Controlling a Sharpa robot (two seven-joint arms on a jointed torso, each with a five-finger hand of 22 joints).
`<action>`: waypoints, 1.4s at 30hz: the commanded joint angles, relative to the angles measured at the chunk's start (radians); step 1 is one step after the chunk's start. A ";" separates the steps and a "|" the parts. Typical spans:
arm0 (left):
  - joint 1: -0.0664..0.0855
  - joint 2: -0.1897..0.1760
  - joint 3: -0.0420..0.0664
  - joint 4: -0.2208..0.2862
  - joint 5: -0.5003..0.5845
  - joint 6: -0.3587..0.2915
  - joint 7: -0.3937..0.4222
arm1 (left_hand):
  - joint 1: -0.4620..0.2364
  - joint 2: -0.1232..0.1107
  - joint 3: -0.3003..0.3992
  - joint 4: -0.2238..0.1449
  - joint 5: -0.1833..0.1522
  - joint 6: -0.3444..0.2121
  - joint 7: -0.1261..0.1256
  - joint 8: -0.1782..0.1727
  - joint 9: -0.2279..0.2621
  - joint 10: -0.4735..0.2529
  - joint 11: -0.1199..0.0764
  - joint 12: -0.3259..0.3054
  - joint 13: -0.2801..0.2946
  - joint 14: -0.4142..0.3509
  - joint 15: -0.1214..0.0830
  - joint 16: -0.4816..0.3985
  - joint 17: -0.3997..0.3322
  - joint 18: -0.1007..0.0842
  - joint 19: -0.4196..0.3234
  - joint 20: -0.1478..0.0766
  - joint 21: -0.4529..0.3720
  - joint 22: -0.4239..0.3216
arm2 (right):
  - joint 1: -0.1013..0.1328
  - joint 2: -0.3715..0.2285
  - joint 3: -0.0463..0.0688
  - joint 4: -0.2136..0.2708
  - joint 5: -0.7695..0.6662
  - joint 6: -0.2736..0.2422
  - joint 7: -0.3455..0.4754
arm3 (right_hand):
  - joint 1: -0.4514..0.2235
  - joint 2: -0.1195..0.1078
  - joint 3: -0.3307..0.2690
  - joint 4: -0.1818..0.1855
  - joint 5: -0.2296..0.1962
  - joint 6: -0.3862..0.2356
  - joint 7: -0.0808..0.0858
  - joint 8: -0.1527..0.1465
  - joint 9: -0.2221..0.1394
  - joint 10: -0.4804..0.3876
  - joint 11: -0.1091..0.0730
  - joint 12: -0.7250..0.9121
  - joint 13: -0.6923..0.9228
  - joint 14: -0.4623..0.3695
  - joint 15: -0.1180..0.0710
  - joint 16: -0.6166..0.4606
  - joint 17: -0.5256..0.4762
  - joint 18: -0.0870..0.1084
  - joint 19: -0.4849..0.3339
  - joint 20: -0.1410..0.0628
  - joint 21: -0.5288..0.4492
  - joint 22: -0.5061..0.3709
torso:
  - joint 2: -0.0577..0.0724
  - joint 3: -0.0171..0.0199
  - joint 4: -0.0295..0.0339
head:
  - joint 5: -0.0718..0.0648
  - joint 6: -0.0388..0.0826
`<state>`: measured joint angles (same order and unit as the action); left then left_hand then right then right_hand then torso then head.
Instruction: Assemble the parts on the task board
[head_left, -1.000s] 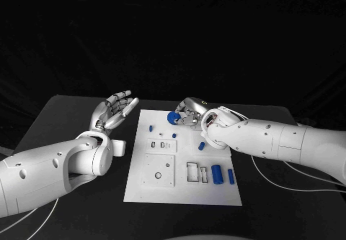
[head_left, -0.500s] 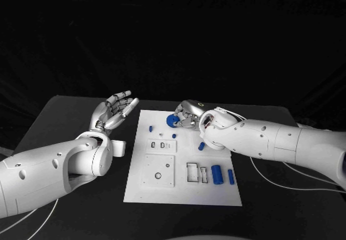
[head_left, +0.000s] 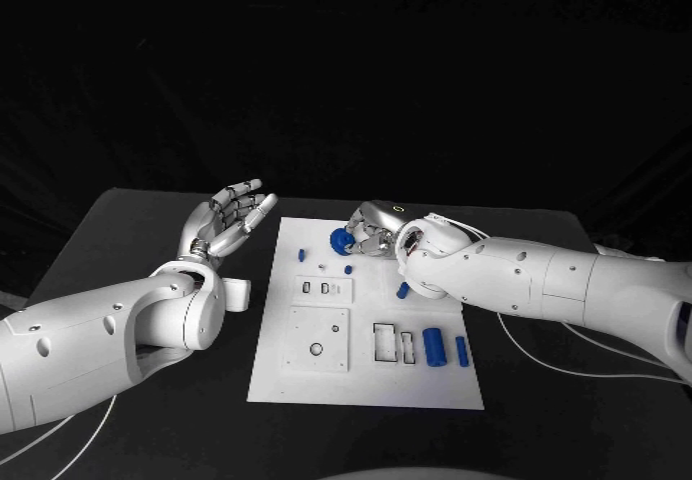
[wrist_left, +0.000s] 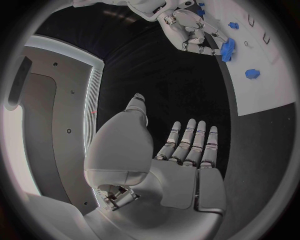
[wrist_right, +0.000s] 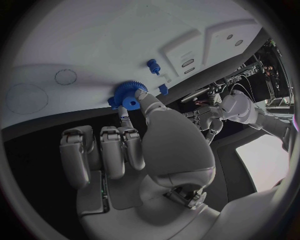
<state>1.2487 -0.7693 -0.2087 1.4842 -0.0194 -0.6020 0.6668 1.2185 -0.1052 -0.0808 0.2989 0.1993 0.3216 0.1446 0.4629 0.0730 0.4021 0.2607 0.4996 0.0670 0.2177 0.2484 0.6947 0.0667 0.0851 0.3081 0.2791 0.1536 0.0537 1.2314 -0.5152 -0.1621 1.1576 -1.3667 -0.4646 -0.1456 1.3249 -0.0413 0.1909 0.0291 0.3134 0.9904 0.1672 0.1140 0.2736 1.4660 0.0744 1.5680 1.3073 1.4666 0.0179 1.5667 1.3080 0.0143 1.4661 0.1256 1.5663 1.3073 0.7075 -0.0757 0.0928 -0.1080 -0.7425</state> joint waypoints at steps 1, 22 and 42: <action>0.002 0.000 0.001 0.004 -0.005 0.004 0.008 | -0.001 0.011 0.007 -0.001 -0.004 -0.001 0.151 0.007 -0.002 0.000 0.000 0.007 -0.001 -0.004 0.002 0.004 -0.001 0.017 -0.008 0.002 -0.003 -0.001 | -0.003 0.000 -0.001 -0.002 -0.017 0.030 -0.016 | -0.009 0.003 0.008 0.000 -0.003 0.026 -0.020 -0.001 0.000 0.105 0.008 0.003 0.263 0.104 0.007 0.004 0.263 -0.014 0.105 0.007 0.004 0.264 | 0.001 -0.0004 0.0003 | 0.000 -0.002; 0.002 0.000 0.001 0.005 -0.005 0.005 0.008 | -0.001 0.011 0.007 -0.001 -0.004 -0.001 0.151 0.007 -0.002 0.000 0.000 0.007 -0.001 -0.004 0.002 0.004 -0.001 0.017 -0.008 0.002 -0.003 -0.001 | -0.004 -0.011 -0.001 0.018 -0.008 -0.033 -0.003 | -0.046 -0.017 -0.013 0.009 -0.089 -0.272 -0.031 -0.050 -0.070 0.105 -0.012 0.003 0.263 0.104 -0.017 0.004 0.263 -0.014 0.105 -0.010 0.004 0.264 | 0.000 0.0003 0.0011 | 0.001 0.001; 0.001 0.025 0.001 -0.033 -0.005 0.012 0.008 | -0.001 0.012 0.008 -0.001 -0.004 0.001 0.151 0.008 -0.003 0.002 0.000 0.009 -0.001 -0.003 0.003 0.007 -0.001 0.017 -0.007 0.002 -0.002 0.000 | 0.063 -0.323 -0.005 0.284 0.306 -0.115 0.171 | -0.081 0.001 -0.032 0.055 -0.131 -0.073 -0.053 0.011 -0.046 0.105 -0.018 0.003 0.263 0.104 -0.024 0.004 0.263 -0.014 0.105 -0.018 0.004 0.264 | -0.007 0.0017 -0.0087 | -0.016 0.000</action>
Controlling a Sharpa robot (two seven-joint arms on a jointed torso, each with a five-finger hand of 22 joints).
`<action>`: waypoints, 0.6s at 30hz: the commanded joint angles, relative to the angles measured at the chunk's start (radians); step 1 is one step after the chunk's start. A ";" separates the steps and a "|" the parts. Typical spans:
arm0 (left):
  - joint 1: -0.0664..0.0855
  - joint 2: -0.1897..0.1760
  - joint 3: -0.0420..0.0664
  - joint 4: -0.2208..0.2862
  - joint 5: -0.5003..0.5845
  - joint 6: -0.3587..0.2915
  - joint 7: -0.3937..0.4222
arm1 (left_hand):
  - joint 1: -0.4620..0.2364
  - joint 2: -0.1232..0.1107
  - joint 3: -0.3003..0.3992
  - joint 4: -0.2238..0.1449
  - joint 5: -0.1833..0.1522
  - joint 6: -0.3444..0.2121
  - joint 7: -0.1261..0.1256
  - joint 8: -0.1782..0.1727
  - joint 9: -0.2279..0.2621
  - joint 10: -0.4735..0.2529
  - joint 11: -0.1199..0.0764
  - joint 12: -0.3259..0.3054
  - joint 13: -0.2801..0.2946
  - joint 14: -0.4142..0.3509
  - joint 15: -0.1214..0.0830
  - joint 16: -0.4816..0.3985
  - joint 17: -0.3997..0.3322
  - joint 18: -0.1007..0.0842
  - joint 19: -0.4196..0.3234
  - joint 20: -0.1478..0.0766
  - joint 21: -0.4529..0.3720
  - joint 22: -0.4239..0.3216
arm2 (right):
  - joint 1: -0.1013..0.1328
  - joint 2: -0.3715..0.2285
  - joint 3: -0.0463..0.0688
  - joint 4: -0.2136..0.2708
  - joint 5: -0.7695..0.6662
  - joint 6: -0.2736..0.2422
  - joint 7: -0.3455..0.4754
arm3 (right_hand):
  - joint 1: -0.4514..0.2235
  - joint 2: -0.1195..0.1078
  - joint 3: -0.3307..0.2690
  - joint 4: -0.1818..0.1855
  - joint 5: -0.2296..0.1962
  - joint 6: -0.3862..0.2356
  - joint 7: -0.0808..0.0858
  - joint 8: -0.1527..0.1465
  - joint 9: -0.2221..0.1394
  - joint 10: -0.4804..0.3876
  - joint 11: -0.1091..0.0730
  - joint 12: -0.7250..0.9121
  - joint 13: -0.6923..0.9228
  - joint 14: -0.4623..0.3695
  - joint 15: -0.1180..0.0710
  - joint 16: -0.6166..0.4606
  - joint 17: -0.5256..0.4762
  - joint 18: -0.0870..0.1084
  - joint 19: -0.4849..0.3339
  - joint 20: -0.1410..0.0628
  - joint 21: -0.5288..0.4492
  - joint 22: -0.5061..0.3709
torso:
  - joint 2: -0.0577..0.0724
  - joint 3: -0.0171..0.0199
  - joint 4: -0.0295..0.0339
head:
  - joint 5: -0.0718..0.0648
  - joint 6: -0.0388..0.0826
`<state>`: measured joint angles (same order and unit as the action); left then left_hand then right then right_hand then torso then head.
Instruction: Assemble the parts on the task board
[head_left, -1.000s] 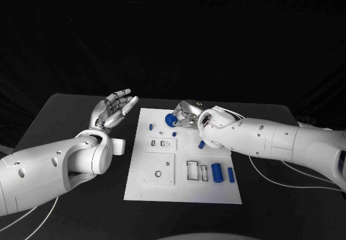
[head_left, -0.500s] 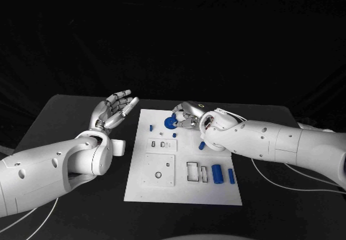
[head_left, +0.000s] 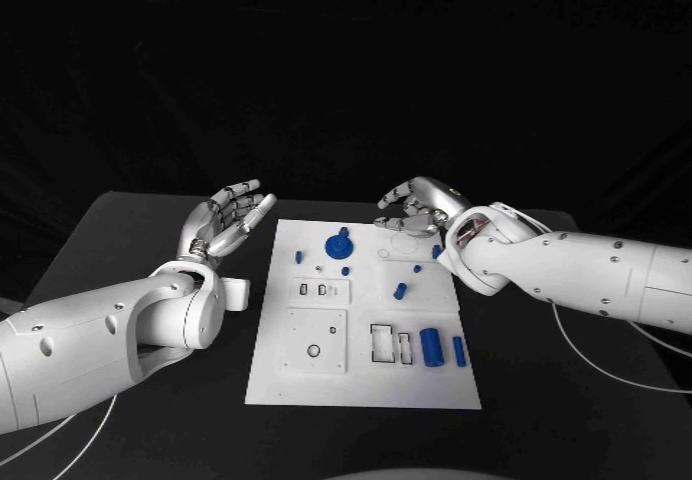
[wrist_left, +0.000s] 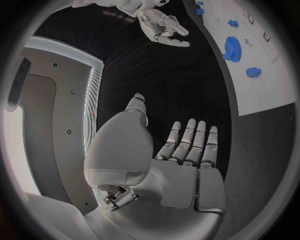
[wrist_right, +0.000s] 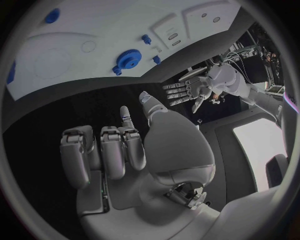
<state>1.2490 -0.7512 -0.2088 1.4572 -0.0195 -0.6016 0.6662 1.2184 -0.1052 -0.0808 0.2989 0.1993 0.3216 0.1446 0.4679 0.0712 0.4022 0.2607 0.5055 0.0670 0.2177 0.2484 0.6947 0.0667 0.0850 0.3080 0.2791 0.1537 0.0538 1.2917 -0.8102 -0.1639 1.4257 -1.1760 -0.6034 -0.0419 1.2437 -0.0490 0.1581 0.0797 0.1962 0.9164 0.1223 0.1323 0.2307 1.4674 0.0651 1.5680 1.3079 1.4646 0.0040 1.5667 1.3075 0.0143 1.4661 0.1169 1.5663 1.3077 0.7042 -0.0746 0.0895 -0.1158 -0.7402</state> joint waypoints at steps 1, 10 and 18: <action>0.001 0.009 0.001 -0.009 -0.005 0.012 0.008 | -0.001 0.012 0.008 -0.001 -0.004 0.001 0.151 0.003 -0.001 0.002 0.000 0.003 -0.001 -0.003 0.003 0.007 -0.001 0.017 -0.007 0.002 -0.002 -0.001 | 0.003 -0.042 -0.004 0.019 0.126 0.027 0.073 | 0.002 0.010 0.001 0.005 -0.020 0.002 -0.010 -0.009 -0.005 0.103 -0.011 0.003 0.263 0.106 -0.012 0.004 0.263 -0.014 0.105 -0.011 0.004 0.263 | -0.005 0.0009 -0.0063 | -0.010 -0.002; -0.004 0.026 0.001 -0.031 -0.005 0.024 0.009 | -0.001 0.017 0.010 -0.001 -0.004 -0.001 0.151 0.002 -0.002 0.001 0.000 0.004 -0.001 -0.004 0.003 0.007 -0.001 0.017 -0.009 0.003 -0.002 -0.001 | -0.023 -0.138 -0.012 0.015 0.195 0.068 0.073 | 0.061 0.036 0.022 -0.011 -0.035 0.016 -0.018 -0.029 -0.020 0.103 -0.020 0.003 0.263 0.106 -0.023 0.004 0.263 -0.014 0.105 -0.023 0.004 0.263 | -0.011 0.0066 -0.0159 | -0.033 -0.005; -0.007 0.027 0.000 -0.037 -0.005 0.025 0.008 | -0.001 0.018 0.011 -0.001 -0.004 -0.002 0.151 0.002 -0.002 0.001 0.000 0.004 -0.001 -0.004 0.003 0.007 -0.001 0.017 -0.011 0.003 -0.003 -0.001 | -0.058 -0.159 -0.015 -0.023 0.202 0.093 0.065 | 0.077 0.039 0.027 -0.017 -0.039 0.021 -0.019 -0.036 -0.026 0.103 -0.021 0.003 0.263 0.106 -0.025 0.004 0.263 -0.014 0.105 -0.025 0.004 0.263 | -0.013 0.0086 -0.0190 | -0.044 -0.005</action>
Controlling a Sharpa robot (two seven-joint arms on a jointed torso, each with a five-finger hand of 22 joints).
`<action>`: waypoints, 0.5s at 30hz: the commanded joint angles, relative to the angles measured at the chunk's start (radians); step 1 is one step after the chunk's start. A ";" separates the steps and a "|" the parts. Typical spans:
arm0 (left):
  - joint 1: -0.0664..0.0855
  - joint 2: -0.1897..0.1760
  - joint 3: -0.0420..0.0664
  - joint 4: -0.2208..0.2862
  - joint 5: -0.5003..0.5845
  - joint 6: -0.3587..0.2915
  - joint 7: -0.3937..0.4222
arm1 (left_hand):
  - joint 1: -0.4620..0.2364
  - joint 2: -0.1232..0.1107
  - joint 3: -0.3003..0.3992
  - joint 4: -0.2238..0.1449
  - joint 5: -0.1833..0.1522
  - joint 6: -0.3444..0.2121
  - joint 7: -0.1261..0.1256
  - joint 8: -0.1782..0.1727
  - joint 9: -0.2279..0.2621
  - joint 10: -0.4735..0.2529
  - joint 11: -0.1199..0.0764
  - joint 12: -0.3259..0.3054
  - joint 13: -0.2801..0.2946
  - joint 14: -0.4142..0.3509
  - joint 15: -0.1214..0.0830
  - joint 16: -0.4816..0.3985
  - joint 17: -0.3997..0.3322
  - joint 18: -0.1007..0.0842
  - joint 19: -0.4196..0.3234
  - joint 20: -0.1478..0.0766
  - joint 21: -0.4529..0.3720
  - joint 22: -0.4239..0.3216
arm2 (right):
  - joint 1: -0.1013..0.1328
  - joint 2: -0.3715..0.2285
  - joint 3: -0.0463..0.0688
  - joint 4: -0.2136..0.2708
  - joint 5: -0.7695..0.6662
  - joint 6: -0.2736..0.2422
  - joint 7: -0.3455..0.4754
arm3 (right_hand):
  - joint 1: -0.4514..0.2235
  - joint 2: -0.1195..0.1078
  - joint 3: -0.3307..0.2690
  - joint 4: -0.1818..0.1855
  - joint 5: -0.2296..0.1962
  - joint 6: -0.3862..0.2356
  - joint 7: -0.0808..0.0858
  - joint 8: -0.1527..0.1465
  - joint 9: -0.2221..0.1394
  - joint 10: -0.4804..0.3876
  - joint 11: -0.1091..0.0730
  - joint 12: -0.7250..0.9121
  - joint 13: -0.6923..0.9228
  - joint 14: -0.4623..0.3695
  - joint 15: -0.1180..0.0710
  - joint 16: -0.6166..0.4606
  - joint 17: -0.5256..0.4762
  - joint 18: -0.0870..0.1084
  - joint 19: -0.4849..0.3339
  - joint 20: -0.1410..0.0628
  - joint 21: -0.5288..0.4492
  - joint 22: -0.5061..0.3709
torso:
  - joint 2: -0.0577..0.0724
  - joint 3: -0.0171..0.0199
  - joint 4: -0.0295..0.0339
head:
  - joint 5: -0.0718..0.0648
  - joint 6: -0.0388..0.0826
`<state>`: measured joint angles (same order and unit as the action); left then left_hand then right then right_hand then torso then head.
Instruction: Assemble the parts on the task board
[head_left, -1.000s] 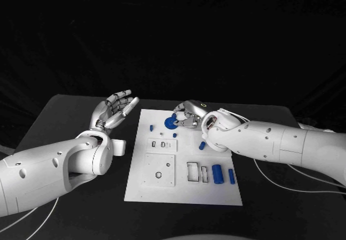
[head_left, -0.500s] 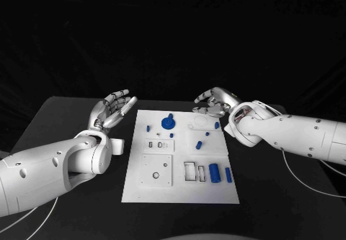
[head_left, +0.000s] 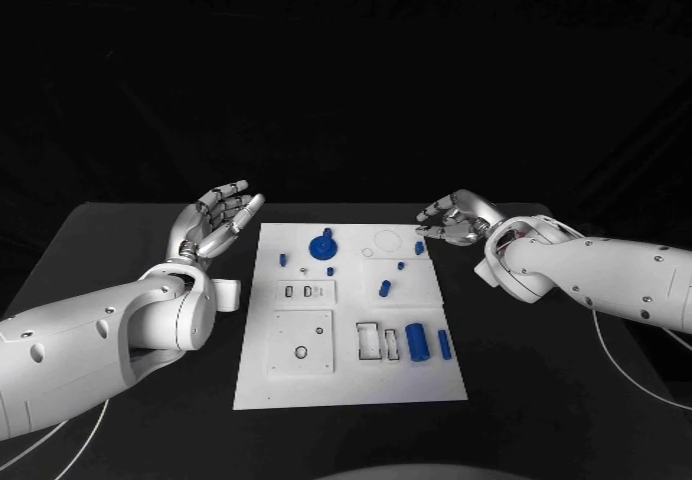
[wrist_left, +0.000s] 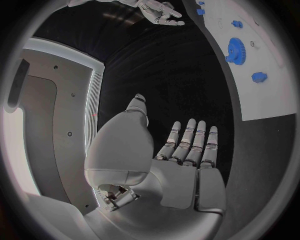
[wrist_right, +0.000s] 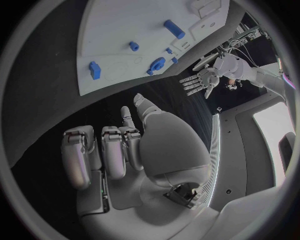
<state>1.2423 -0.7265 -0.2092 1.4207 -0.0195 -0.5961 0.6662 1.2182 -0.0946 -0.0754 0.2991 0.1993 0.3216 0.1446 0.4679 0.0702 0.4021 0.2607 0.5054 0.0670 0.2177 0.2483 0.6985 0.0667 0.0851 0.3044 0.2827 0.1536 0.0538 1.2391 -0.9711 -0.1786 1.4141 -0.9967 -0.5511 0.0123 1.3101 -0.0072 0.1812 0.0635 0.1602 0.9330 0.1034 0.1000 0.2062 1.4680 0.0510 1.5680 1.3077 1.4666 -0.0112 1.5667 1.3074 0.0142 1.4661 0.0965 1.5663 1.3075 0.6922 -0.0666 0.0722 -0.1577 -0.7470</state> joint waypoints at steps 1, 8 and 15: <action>-0.001 0.002 0.001 -0.001 -0.005 0.019 0.008 | 0.000 0.007 0.005 -0.001 -0.004 -0.002 0.151 0.002 -0.001 0.001 0.000 0.004 -0.001 -0.004 0.003 0.003 -0.001 0.017 -0.007 -0.001 -0.003 -0.001 | -0.009 0.004 0.000 -0.019 0.021 0.046 0.011 | 0.012 -0.003 0.003 0.000 -0.008 0.004 0.000 -0.006 -0.003 0.103 -0.007 0.003 0.263 0.104 -0.010 0.004 0.263 -0.014 0.105 -0.005 0.004 0.263 | -0.001 0.0003 -0.0025 | -0.002 0.001; -0.002 -0.003 0.001 0.003 -0.005 0.022 0.008 | 0.000 0.009 0.006 -0.001 -0.005 -0.002 0.151 0.002 -0.002 0.001 0.000 0.004 -0.001 -0.005 0.003 0.003 -0.001 0.017 -0.009 -0.001 -0.003 -0.001 | -0.031 0.020 0.000 -0.064 -0.034 0.078 -0.002 | 0.029 -0.008 -0.006 0.002 -0.063 -0.033 -0.017 -0.038 -0.028 0.103 -0.026 0.003 0.263 0.104 -0.020 0.004 0.263 -0.014 0.105 -0.013 0.004 0.263 | -0.002 -0.0005 0.0008 | -0.009 0.005; -0.002 -0.017 0.001 0.011 -0.007 0.017 0.009 | 0.000 0.009 0.006 -0.001 -0.005 -0.002 0.151 0.002 -0.002 0.001 0.000 0.004 -0.001 -0.005 0.003 0.003 -0.001 0.017 -0.009 -0.001 -0.003 -0.001 | -0.046 0.044 0.000 -0.106 -0.069 0.094 -0.013 | 0.044 -0.013 -0.013 0.000 -0.077 -0.065 -0.035 -0.038 -0.044 0.103 -0.042 0.003 0.263 0.104 -0.032 0.004 0.263 -0.014 0.105 -0.024 0.004 0.263 | -0.003 -0.0012 -0.0003 | -0.004 0.002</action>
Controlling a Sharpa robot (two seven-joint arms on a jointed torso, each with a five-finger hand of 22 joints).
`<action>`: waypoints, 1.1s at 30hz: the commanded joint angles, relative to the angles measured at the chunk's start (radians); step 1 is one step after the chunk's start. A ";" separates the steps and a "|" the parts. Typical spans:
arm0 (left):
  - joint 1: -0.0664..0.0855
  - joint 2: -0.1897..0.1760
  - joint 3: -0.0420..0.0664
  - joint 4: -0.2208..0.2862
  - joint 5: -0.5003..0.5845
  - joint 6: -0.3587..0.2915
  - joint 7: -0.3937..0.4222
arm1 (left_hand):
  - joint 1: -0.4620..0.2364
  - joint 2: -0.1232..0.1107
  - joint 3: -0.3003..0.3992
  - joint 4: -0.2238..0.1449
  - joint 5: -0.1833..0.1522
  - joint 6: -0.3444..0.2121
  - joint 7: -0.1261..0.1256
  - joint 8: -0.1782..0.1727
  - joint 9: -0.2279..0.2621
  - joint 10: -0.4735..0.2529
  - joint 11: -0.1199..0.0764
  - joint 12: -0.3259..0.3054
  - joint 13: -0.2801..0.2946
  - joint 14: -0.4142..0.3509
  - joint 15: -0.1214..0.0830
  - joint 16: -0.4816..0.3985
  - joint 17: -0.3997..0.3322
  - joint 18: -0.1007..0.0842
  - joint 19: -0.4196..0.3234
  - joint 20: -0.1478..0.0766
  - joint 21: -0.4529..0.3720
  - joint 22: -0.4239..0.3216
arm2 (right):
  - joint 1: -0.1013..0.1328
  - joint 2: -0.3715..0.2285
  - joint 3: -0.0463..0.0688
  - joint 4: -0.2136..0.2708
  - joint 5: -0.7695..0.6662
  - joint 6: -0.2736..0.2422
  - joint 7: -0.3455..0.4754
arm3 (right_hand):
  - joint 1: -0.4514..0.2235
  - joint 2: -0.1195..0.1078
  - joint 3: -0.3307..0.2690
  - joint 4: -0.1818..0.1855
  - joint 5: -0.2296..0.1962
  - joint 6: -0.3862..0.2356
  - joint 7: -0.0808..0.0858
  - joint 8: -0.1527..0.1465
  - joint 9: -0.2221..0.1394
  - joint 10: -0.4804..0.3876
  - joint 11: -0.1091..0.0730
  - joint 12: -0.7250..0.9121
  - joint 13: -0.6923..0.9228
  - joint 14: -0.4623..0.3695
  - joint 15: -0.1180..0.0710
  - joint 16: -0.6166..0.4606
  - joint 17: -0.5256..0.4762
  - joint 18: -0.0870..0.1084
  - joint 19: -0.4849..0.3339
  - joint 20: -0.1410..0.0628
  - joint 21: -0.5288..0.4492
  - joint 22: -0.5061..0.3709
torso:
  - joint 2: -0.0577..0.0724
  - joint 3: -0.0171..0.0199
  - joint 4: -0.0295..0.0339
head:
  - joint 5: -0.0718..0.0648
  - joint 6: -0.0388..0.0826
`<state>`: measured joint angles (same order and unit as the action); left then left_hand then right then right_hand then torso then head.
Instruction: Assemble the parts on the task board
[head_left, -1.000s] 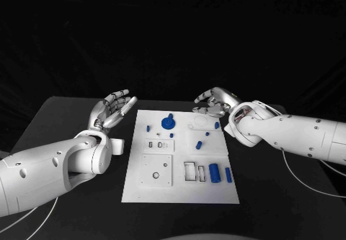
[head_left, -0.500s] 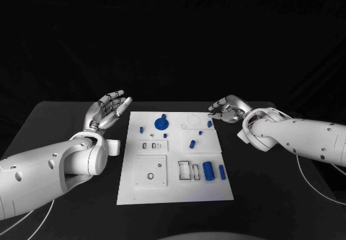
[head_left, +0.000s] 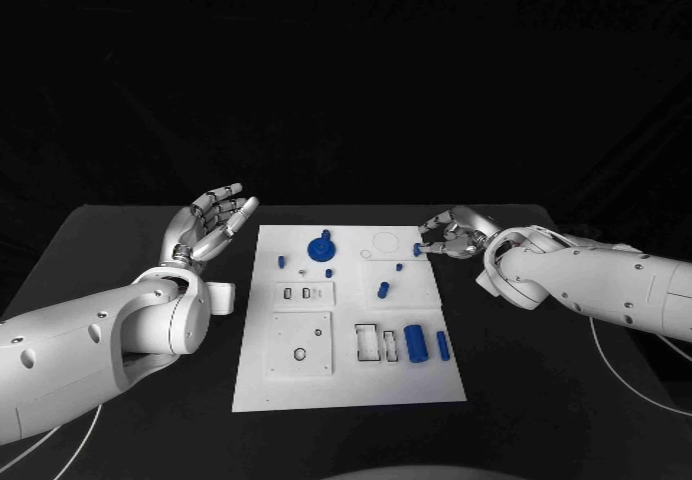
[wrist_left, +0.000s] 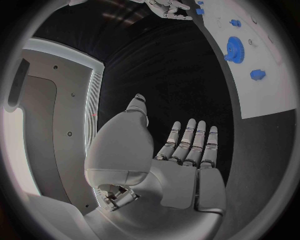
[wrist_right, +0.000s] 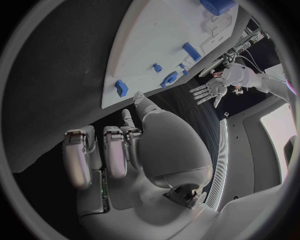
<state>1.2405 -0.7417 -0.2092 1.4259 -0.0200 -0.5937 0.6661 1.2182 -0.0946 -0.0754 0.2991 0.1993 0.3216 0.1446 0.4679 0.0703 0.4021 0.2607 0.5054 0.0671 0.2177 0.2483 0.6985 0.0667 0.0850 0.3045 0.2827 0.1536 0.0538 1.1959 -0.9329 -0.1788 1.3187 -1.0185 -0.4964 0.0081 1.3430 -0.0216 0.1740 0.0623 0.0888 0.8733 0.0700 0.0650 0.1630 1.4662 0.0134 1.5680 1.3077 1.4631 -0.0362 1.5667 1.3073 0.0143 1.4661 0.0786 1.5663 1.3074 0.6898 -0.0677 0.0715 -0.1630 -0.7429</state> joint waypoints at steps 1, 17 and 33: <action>0.000 -0.003 0.001 0.007 -0.007 0.014 0.009 | 0.000 0.009 0.006 -0.001 -0.005 -0.002 0.151 0.002 -0.002 0.001 0.000 0.004 -0.001 -0.005 0.003 0.003 -0.001 0.017 -0.009 -0.001 -0.003 -0.001 | -0.004 0.008 0.000 -0.014 -0.050 0.041 -0.010 | 0.013 0.001 -0.006 0.001 -0.007 -0.006 -0.004 -0.002 -0.002 0.105 -0.006 0.003 0.263 0.108 -0.009 0.004 0.263 -0.014 0.105 -0.007 0.004 0.263 | 0.000 -0.0002 0.0002 | 0.001 -0.002; 0.000 -0.008 0.001 0.012 -0.012 0.015 0.006 | 0.000 0.009 0.006 -0.001 -0.005 -0.003 0.151 0.001 -0.002 0.000 0.000 0.004 -0.002 -0.005 0.003 0.003 -0.001 0.017 -0.009 -0.001 -0.003 -0.001 | -0.008 0.030 0.000 -0.032 -0.097 0.078 -0.045 | 0.030 0.014 -0.005 0.004 -0.008 0.021 -0.017 0.007 -0.009 0.105 -0.019 0.003 0.263 0.108 -0.021 0.004 0.263 -0.014 0.105 -0.019 0.004 0.263 | 0.000 0.0007 -0.0002 | 0.009 -0.011; 0.001 -0.017 0.001 0.017 -0.013 0.013 0.005 | 0.000 0.009 0.007 -0.001 -0.005 -0.003 0.151 0.001 -0.002 0.000 0.000 0.004 -0.002 -0.006 0.003 0.003 -0.001 0.017 -0.010 -0.001 -0.004 -0.001 | -0.008 0.051 0.000 -0.051 -0.103 0.098 -0.075 | 0.043 0.028 0.000 0.007 0.004 0.043 -0.019 0.008 -0.015 0.105 -0.025 0.003 0.263 0.108 -0.027 0.004 0.263 -0.014 0.105 -0.027 0.004 0.263 | 0.000 0.0007 0.0023 | 0.011 -0.015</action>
<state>1.2404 -0.7594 -0.2091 1.4399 -0.0236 -0.5937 0.6645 1.2183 -0.0947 -0.0754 0.2990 0.1993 0.3216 0.1446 0.4679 0.0696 0.4022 0.2607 0.5054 0.0670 0.2177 0.2483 0.6985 0.0667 0.0850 0.3008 0.2790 0.1537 0.0538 1.1883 -0.8825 -0.1787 1.2690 -1.1056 -0.4198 -0.0522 1.3823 0.0103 0.1741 0.0678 0.0911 0.9067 0.0512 0.0693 0.1489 1.4695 -0.0044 1.5720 1.3099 1.4667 -0.0539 1.5667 1.3079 0.0142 1.4661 0.0573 1.5663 1.3079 0.6899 -0.0669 0.0714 -0.1510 -0.7560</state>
